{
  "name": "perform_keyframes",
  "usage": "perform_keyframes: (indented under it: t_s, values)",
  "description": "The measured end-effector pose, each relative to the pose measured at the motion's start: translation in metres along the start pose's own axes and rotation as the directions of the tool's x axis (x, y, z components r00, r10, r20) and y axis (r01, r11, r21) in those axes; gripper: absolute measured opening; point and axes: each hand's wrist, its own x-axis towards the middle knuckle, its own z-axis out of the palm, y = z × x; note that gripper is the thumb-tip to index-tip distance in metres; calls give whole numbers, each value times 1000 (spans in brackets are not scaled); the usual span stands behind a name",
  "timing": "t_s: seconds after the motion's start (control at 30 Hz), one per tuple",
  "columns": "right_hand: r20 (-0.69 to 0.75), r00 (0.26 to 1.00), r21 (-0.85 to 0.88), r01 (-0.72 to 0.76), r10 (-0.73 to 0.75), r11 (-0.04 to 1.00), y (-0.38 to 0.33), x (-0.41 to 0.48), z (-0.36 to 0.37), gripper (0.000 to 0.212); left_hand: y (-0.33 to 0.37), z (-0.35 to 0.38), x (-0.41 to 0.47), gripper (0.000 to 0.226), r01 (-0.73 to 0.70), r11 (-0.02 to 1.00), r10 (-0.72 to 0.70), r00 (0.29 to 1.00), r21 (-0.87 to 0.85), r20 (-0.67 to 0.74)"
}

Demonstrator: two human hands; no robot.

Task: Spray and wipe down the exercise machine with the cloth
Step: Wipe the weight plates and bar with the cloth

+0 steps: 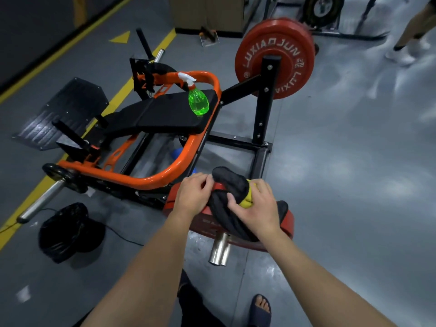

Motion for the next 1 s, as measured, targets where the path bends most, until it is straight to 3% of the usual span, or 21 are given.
perform_keyframes:
  t_s: [0.17, 0.27, 0.33, 0.43, 0.63, 0.77, 0.87, 1.0]
  values:
    - [-53, 938, 63, -339, 342, 939, 43, -18, -27, 47, 13, 0, -4, 42, 78, 996, -77, 997, 47, -15]
    - [-72, 871, -113, -491, 485, 864, 27, -4, -19, 55, 17, -1, -5, 42, 82, 995, -82, 997, 47, -12]
    - [-85, 907, -245, -420, 412, 874, -2, 9, -5, 53, 14, 0, -2, 41, 78, 996, -78, 997, 31, -4]
    - [23, 991, -286, -118, 130, 951, -49, 13, 18, 41, 5, -2, 1, 40, 55, 998, -54, 998, -24, 34]
    - [67, 996, -167, 70, -59, 983, -43, 13, 26, 37, -13, -2, 7, 25, 128, 990, -125, 991, -60, 53]
    - [82, 967, -53, 245, -240, 968, -8, 11, 10, 35, -5, -5, 6, 32, 153, 986, -151, 988, -63, 34]
    - [9, 987, 54, 162, -163, 985, 27, 4, -9, 33, 1, -6, 3, 35, 167, 985, -167, 986, -50, 11]
    - [-60, 974, 80, -212, 217, 974, 53, -9, -25, 34, 3, -2, 1, 44, 131, 991, -131, 991, -14, -11]
